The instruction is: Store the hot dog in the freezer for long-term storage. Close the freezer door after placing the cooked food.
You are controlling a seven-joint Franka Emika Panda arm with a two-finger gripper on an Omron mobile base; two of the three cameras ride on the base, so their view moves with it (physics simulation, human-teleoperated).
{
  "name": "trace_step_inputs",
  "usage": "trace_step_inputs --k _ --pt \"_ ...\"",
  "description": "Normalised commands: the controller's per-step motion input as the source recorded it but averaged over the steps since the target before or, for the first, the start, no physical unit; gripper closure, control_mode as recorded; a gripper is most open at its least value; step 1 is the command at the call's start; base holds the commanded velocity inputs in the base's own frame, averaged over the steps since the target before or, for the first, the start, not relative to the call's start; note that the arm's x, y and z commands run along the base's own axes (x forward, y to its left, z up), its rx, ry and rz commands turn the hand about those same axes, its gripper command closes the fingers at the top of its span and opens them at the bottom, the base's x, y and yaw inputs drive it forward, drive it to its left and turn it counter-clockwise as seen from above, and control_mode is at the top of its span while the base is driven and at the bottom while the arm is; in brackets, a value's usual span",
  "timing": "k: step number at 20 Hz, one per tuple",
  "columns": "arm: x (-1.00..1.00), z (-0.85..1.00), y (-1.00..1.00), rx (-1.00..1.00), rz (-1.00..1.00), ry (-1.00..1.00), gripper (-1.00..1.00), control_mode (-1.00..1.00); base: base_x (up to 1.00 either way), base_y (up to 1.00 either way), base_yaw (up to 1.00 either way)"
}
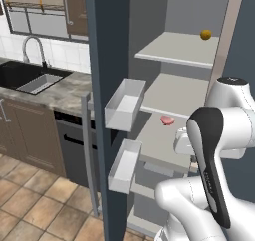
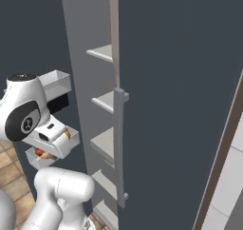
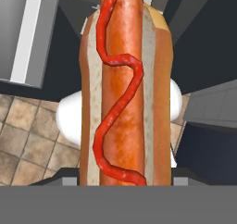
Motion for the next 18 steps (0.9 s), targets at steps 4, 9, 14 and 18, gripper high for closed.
trace_step_inputs --k 4,9,14,18 --pt "0.00 0.00 0.00 0.00 0.00 0.00 1.00 1.00 0.20 0.13 -0.01" --pt "0.00 0.00 0.00 0.00 0.00 0.00 1.00 1.00 0.20 0.12 -0.01" --pt "0.00 0.00 0.00 0.00 0.00 0.00 1.00 1.00 0.22 0.13 -0.01" --pt "0.00 0.00 0.00 0.00 0.00 0.00 1.00 1.00 0.29 0.22 0.00"
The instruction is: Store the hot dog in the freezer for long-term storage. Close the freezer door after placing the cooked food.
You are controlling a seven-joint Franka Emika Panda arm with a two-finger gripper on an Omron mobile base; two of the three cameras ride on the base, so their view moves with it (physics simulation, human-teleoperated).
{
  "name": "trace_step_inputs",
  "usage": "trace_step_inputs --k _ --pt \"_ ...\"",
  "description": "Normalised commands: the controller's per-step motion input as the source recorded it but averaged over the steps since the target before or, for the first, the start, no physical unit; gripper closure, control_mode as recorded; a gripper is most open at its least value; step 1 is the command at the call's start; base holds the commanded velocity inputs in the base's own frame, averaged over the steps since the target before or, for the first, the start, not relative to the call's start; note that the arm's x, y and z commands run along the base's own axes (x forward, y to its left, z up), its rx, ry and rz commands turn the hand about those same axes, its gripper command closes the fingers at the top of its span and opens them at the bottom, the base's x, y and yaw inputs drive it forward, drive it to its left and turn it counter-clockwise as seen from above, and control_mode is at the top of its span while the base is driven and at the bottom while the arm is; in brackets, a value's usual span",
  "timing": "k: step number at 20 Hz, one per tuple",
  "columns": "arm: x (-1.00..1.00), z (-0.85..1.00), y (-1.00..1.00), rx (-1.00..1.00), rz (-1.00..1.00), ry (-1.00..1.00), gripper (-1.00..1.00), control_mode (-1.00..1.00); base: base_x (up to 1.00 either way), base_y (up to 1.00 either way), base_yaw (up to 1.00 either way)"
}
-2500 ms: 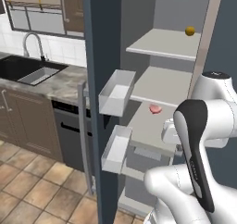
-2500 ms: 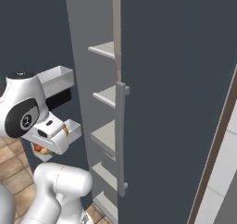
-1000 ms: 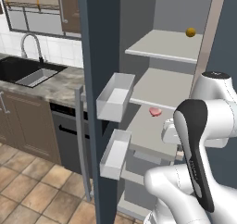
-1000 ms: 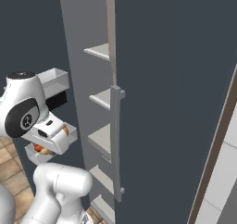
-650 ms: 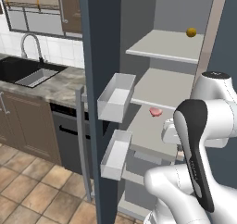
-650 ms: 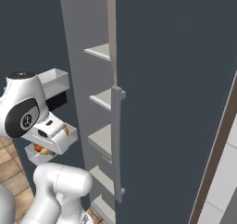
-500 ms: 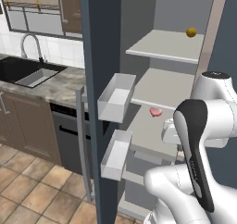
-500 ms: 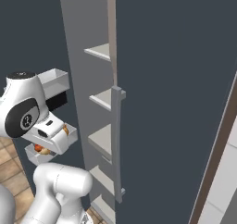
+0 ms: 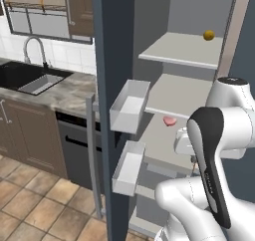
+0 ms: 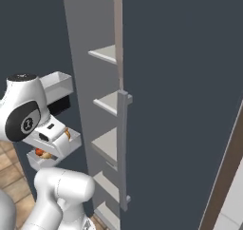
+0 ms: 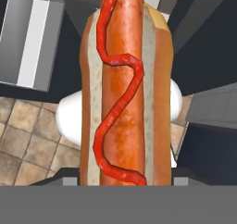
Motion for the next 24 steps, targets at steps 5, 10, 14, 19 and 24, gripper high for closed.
trace_step_inputs --k 5,10,14,19,24 --pt "0.00 0.00 0.00 0.00 0.00 0.00 1.00 1.00 0.30 0.22 0.00" --pt "0.00 0.00 0.00 0.00 0.00 0.00 1.00 1.00 0.13 0.03 0.00" --pt "0.00 0.00 0.00 0.00 0.00 0.00 1.00 1.00 0.00 0.00 0.00" --pt "0.00 0.00 0.00 0.00 0.00 0.00 1.00 1.00 0.00 0.00 0.00" --pt "0.00 0.00 0.00 0.00 0.00 0.00 1.00 1.00 0.00 0.00 0.00"
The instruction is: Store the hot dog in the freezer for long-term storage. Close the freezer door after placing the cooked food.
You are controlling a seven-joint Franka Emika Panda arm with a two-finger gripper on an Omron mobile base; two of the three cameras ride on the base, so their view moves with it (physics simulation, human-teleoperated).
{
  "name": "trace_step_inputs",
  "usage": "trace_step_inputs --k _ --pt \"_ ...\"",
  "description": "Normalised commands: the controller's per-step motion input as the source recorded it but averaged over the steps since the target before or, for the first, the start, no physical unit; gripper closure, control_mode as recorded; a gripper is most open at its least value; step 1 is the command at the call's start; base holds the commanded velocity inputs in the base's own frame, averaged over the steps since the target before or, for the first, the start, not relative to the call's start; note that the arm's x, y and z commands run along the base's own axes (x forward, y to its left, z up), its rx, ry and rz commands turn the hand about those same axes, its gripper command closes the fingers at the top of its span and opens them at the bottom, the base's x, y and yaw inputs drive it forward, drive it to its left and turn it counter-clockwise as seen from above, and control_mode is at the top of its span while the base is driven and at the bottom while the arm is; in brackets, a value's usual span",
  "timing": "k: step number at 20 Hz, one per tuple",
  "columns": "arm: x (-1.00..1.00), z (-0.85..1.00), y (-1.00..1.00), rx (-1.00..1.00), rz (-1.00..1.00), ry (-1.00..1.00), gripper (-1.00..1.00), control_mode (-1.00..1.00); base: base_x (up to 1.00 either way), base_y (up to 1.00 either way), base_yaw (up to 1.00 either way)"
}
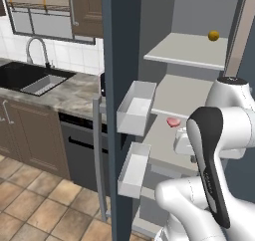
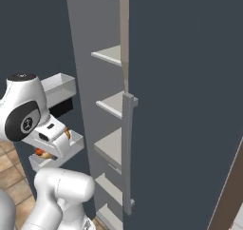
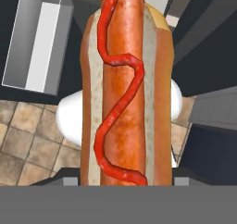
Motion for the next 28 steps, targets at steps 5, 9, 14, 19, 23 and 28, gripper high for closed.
trace_step_inputs --k 5,9,14,19,23,28 --pt "0.00 0.00 -0.01 0.00 0.01 -0.09 1.00 -1.00 0.01 0.00 0.00" --pt "0.00 0.00 -0.13 0.00 0.00 -0.17 1.00 -1.00 0.00 0.00 0.00" --pt "0.19 -0.01 -0.18 0.00 -0.05 -0.18 1.00 -1.00 0.00 0.00 0.00" --pt "0.21 -0.03 -0.13 -0.01 -0.15 -0.26 1.00 -1.00 0.00 0.00 0.00" --pt "0.44 -0.03 -0.02 -0.01 -0.20 -0.16 1.00 -1.00 0.00 0.00 0.00" --pt "0.77 0.00 -0.16 0.00 -0.13 0.01 1.00 -1.00 0.00 0.00 0.00"
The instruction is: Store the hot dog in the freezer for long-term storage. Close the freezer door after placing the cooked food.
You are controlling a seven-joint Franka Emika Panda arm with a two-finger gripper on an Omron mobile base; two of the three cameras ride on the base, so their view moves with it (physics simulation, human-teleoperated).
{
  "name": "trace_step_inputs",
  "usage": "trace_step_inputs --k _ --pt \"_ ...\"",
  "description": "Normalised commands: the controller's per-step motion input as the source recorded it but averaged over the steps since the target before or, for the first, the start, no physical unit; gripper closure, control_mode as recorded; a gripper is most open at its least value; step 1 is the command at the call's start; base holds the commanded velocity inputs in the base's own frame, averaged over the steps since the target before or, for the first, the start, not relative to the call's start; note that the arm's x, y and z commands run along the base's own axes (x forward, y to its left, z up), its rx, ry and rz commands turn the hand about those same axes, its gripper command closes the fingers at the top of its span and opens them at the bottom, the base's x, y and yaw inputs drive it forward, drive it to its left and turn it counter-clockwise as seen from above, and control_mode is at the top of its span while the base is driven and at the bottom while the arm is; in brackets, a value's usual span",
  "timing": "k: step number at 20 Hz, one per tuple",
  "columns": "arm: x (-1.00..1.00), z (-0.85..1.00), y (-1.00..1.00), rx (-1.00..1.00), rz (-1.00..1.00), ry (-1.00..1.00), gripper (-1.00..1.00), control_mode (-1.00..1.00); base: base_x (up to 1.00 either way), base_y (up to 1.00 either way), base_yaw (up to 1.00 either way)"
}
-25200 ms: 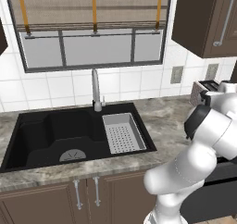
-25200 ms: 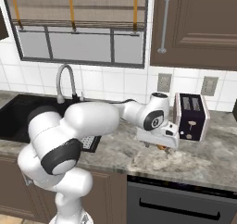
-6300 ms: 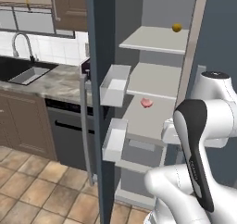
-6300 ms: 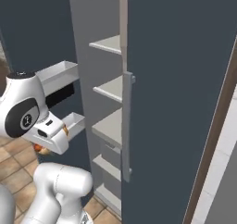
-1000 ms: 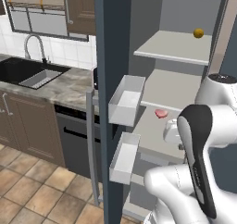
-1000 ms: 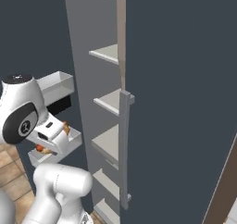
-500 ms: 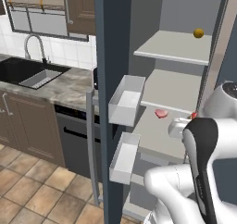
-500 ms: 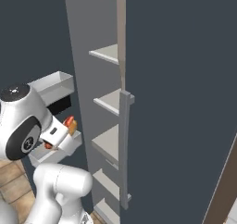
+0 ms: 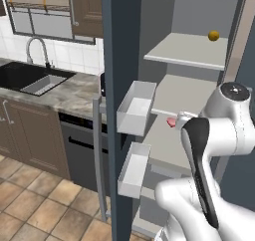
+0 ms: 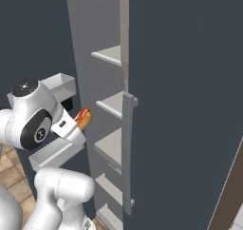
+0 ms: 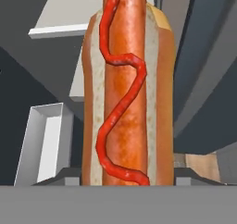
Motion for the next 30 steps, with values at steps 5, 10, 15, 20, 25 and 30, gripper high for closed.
trace_step_inputs --k 5,10,15,20,25,30 --pt "0.64 0.00 -0.23 0.00 -0.04 0.00 1.00 -1.00 0.00 0.00 0.00" --pt "0.57 -0.06 -0.12 0.00 0.00 0.00 1.00 -1.00 0.00 0.00 0.00" --pt "0.61 -0.06 -0.03 0.00 0.00 0.00 1.00 -1.00 0.00 0.00 0.00" --pt "0.61 -0.21 -0.13 0.00 0.00 0.01 1.00 -1.00 0.00 0.00 0.00" --pt "0.53 -0.27 -0.15 0.00 -0.01 0.00 1.00 -1.00 0.00 0.00 0.00" --pt "0.56 -0.15 0.00 -0.01 -0.01 0.00 1.00 -1.00 0.00 0.00 0.00"
